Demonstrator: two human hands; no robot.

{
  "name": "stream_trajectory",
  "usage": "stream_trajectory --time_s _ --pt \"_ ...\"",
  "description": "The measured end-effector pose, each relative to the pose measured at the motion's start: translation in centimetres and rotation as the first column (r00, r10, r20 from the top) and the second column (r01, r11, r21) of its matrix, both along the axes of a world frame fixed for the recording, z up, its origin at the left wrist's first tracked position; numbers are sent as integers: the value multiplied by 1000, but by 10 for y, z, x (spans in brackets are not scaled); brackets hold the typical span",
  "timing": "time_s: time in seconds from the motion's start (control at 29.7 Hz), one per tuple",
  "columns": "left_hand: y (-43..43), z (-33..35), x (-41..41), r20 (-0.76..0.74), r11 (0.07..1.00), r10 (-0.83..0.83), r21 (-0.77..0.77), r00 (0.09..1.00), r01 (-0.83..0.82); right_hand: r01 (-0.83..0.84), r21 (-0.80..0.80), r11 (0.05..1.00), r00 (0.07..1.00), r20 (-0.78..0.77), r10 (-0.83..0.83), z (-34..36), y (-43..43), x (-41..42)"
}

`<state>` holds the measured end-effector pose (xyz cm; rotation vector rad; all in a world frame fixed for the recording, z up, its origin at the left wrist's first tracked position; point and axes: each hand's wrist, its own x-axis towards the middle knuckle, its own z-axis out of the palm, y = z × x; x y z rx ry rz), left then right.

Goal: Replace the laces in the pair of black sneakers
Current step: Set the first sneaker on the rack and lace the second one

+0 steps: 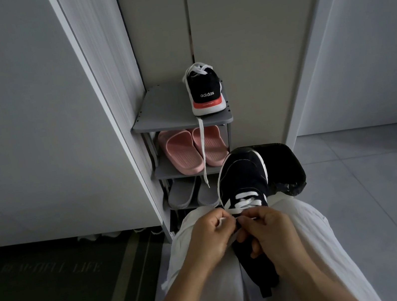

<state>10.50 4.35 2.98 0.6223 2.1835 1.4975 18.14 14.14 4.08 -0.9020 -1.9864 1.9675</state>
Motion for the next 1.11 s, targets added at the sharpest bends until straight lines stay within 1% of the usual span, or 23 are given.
stream_trajectory --time_s 0.17,0.27,0.34,0.4,0.47,0.5,0.57,0.64,0.74,0.81,0.87,0.94,1.01,1.08,1.11 --pt "2 -3 2 40 999 37 8 999 -38 47 37 998 999 -15 -46 -3 -1 1" --pt "2 -5 0 73 1000 24 10 997 -25 28 70 997 999 -34 -26 -5 -3 3" --pt "2 -2 -4 87 1000 -9 11 996 9 14 95 995 999 -40 -10 -5 -2 5" --pt "1 2 -10 111 996 -86 -10 990 88 -1 86 996 1000 -31 4 -4 3 6" --pt "1 7 -16 184 984 -171 -6 968 176 -40 82 996 999 5 40 -2 7 4" --pt "2 8 -18 231 980 -193 6 954 196 -66 106 992 997 35 62 -2 9 3" --pt "4 9 -19 304 978 -201 18 931 206 -107 172 979 992 84 94 -4 12 2" --pt "7 8 -20 309 980 -191 7 932 198 -116 211 971 991 88 99 -6 14 2" --pt "8 6 -21 249 984 -169 -4 954 176 -106 277 955 994 64 92 -5 13 4" --pt "6 6 -22 199 986 -152 -37 968 162 -74 290 954 997 34 67 -2 14 10" --pt "-1 8 -22 80 980 -154 -116 985 163 5 266 964 1000 -15 -1 5 26 20" --pt "-11 9 -23 -66 967 -161 -211 985 144 156 183 971 985 -107 -138 13 52 36" --pt "-25 9 -23 -196 967 -120 -245 973 69 322 27 946 937 -154 -315 17 89 59" --pt "-38 5 -25 -283 985 -10 -170 959 -40 501 -103 859 854 -100 -510 10 123 84" --pt "-42 1 -27 -301 988 59 -121 952 -100 581 -116 806 808 -40 -588 1 136 95"
